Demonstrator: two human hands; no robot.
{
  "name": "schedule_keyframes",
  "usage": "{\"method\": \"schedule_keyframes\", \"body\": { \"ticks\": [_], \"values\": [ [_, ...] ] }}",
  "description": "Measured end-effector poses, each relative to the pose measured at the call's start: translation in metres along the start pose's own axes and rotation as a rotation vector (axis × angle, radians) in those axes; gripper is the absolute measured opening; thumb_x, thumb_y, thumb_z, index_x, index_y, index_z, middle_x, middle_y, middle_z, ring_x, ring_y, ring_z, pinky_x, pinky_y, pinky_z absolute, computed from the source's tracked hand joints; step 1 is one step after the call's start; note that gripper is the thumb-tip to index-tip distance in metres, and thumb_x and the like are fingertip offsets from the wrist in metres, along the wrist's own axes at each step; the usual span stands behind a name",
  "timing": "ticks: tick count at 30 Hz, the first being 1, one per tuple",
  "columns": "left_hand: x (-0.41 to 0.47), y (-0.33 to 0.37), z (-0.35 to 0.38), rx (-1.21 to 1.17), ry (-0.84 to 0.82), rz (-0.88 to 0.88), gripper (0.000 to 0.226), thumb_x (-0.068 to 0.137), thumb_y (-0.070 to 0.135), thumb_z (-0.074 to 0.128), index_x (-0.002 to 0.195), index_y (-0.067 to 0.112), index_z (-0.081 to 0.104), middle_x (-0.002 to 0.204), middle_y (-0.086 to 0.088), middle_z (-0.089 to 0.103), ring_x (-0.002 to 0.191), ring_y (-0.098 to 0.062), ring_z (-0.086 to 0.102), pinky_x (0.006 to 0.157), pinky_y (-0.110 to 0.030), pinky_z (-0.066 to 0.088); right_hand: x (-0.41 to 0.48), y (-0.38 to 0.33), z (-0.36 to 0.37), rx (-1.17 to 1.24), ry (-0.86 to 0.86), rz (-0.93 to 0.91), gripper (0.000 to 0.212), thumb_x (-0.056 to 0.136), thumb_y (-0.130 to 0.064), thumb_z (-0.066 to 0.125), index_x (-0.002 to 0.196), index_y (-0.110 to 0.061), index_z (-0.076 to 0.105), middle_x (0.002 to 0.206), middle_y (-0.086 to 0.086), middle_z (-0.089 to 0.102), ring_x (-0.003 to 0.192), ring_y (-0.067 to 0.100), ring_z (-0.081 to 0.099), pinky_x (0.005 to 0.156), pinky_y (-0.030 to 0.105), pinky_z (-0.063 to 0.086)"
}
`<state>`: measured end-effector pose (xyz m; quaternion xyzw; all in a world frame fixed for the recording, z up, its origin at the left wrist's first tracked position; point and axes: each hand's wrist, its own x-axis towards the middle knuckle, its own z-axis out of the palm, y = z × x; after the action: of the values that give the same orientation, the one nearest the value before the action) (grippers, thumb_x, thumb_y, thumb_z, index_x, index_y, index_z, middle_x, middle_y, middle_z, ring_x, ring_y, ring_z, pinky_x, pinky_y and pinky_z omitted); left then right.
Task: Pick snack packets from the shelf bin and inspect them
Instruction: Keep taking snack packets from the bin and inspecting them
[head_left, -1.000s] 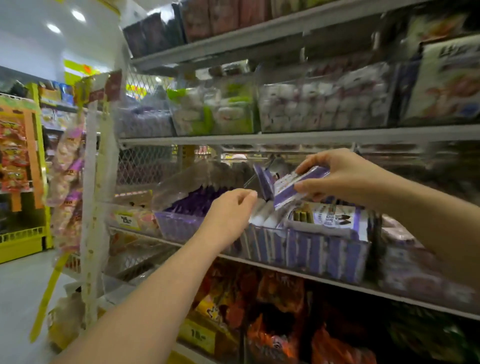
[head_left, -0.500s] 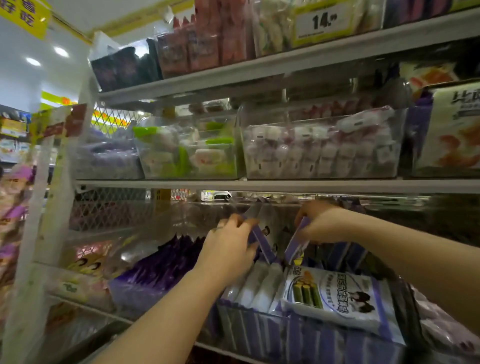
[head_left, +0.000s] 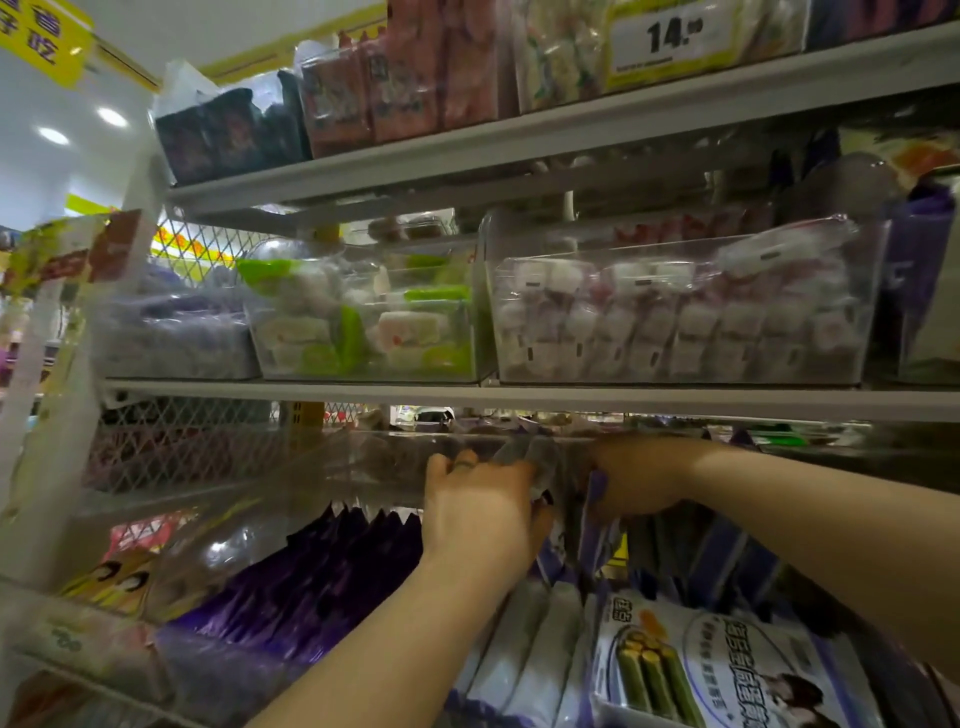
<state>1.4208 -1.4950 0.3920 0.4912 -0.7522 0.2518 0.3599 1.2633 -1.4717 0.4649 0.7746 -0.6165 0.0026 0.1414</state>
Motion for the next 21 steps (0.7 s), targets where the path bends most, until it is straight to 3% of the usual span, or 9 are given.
{"method": "schedule_keyframes", "body": {
  "ticks": [6,9,12,15,18,21],
  "values": [
    [0.0,-0.002,0.0,-0.12,0.042,-0.042,0.043,0.09,0.054,0.049,0.13,0.041,0.054,0.115,0.007,0.065,0.113,-0.018,0.052,0.085,-0.033,0.026,0.0,0.007,0.033,-0.157,-0.021,-0.022,0.025,0.096,-0.012,0.051,0.12,-0.006,0.056,0.116,0.012,0.062,0.097,0.026,0.059,0.079,0.025,0.045],
    [0.001,-0.004,-0.003,-0.196,0.062,-0.056,0.041,0.091,0.05,0.051,0.131,0.041,0.053,0.117,0.008,0.063,0.113,-0.018,0.054,0.084,-0.031,0.029,0.0,0.01,0.034,-0.219,-0.099,-0.056,0.036,0.094,-0.03,0.057,0.124,-0.01,0.058,0.12,0.009,0.063,0.105,0.025,0.06,0.092,0.033,0.049],
    [0.0,-0.007,-0.005,-0.289,0.092,-0.092,0.038,0.092,0.046,0.054,0.131,0.041,0.054,0.119,0.007,0.064,0.11,-0.018,0.057,0.084,-0.03,0.031,0.004,0.014,0.021,-0.201,-0.094,-0.088,0.046,0.094,-0.046,0.051,0.13,-0.018,0.056,0.129,0.003,0.059,0.11,0.019,0.056,0.101,0.031,0.043],
    [-0.004,-0.008,-0.006,-0.319,0.116,-0.131,0.04,0.093,0.048,0.054,0.133,0.042,0.053,0.127,0.009,0.061,0.114,-0.018,0.056,0.092,-0.032,0.036,0.009,0.01,0.019,-0.186,0.027,-0.18,0.039,0.098,-0.037,0.045,0.131,-0.019,0.054,0.133,0.0,0.055,0.111,0.014,0.05,0.099,0.024,0.038],
    [-0.007,-0.008,-0.006,-0.311,0.121,-0.145,0.043,0.094,0.049,0.052,0.136,0.043,0.049,0.133,0.011,0.058,0.118,-0.015,0.055,0.097,-0.032,0.036,0.015,0.003,0.03,-0.156,-0.102,-0.179,0.039,0.097,-0.019,0.05,0.136,-0.02,0.049,0.131,0.005,0.058,0.114,0.022,0.055,0.091,0.023,0.039],
    [-0.007,-0.008,-0.005,-0.3,0.127,-0.151,0.043,0.094,0.051,0.051,0.137,0.044,0.047,0.134,0.012,0.056,0.119,-0.014,0.054,0.098,-0.031,0.035,0.023,0.001,0.031,-0.173,-0.147,-0.181,0.04,0.096,-0.018,0.055,0.135,-0.018,0.05,0.128,0.007,0.06,0.113,0.025,0.058,0.096,0.031,0.046]
  ]
}}
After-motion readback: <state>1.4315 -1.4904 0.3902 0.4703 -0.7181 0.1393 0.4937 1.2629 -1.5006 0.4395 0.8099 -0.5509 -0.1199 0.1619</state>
